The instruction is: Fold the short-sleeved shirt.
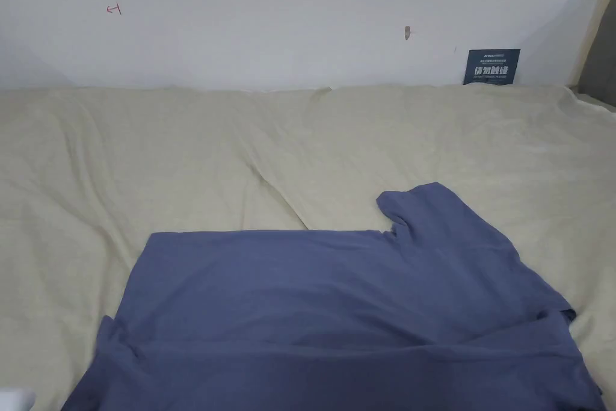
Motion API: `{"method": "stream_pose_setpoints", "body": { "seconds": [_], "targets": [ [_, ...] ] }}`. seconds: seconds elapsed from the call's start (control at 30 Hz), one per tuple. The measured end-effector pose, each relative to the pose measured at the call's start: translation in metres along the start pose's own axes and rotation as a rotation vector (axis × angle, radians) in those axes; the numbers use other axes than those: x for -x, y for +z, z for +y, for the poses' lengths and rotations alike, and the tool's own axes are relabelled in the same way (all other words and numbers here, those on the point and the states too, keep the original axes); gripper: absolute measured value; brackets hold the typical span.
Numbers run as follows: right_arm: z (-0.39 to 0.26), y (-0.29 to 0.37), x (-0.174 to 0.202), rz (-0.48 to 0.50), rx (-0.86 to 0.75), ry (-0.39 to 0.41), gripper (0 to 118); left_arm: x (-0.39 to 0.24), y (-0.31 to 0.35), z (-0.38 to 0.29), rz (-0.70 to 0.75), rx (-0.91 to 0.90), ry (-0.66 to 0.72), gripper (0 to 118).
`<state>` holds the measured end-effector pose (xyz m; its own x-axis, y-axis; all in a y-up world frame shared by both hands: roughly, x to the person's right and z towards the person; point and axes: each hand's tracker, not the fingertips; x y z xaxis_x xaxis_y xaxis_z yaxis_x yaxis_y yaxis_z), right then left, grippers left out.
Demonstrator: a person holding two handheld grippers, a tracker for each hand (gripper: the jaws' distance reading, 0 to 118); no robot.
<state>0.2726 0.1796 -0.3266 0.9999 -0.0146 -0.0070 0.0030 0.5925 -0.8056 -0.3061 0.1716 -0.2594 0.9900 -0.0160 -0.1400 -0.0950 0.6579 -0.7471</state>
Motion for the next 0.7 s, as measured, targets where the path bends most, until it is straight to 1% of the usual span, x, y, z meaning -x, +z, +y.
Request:
{"method": "stream_pose_setpoints", "body": {
  "seconds": [0.03,0.07,0.13,0.17,0.2,0.27,0.3,0.33,0.37,0.4,0.43,0.47,0.5,0.53,0.6,0.7],
  "targets": [
    [0.002,0.003,0.000,-0.010,-0.019,0.017,92,0.003,0.000,0.002,-0.010,0.010,0.042,113],
    [0.005,0.008,0.000,-0.010,-0.040,0.029,91,0.005,0.002,0.004,-0.017,0.007,0.071,112],
    [0.014,0.020,-0.002,0.005,-0.057,0.024,92,0.009,0.016,0.012,-0.009,-0.108,0.116,112],
    [0.020,0.025,-0.002,0.013,-0.072,0.024,92,0.011,0.021,0.018,-0.017,-0.124,0.134,112],
    [0.027,0.031,0.000,0.034,-0.089,0.027,92,0.012,0.026,0.028,-0.032,-0.140,0.156,112],
    [0.043,0.043,0.004,0.078,-0.138,0.035,91,0.010,0.031,0.046,-0.078,-0.166,0.152,112],
    [0.050,0.048,0.008,0.103,-0.170,0.039,89,0.007,0.033,0.056,-0.095,-0.180,0.139,106],
    [0.059,0.051,0.012,0.104,-0.194,0.034,82,0.001,0.033,0.065,-0.096,-0.205,0.115,92],
    [0.067,0.053,0.015,0.097,-0.201,0.026,72,-0.004,0.032,0.073,-0.084,-0.225,0.093,68],
    [0.077,0.053,0.019,0.097,-0.211,0.026,50,-0.011,0.028,0.083,-0.061,-0.217,0.065,18],
    [0.085,0.053,0.023,0.096,-0.232,0.027,24,-0.027,0.027,0.092,-0.034,-0.217,0.048,0],
    [0.093,0.052,0.027,0.088,-0.248,0.017,0,-0.033,0.023,0.099,-0.007,-0.217,0.034,0],
    [0.102,0.049,0.029,0.088,-0.250,0.015,0,-0.038,0.020,0.107,-0.005,-0.256,0.007,0],
    [0.113,0.045,0.030,0.100,-0.253,0.020,0,-0.041,0.018,0.117,-0.048,-0.246,-0.003,0],
    [0.133,0.037,0.030,0.155,-0.258,0.015,0,-0.050,0.014,0.131,-0.092,-0.265,0.008,0],
    [0.170,0.005,0.024,0.150,-0.237,-0.008,0,-0.057,0.003,0.150,-0.115,-0.273,0.020,0]
  ]
}}
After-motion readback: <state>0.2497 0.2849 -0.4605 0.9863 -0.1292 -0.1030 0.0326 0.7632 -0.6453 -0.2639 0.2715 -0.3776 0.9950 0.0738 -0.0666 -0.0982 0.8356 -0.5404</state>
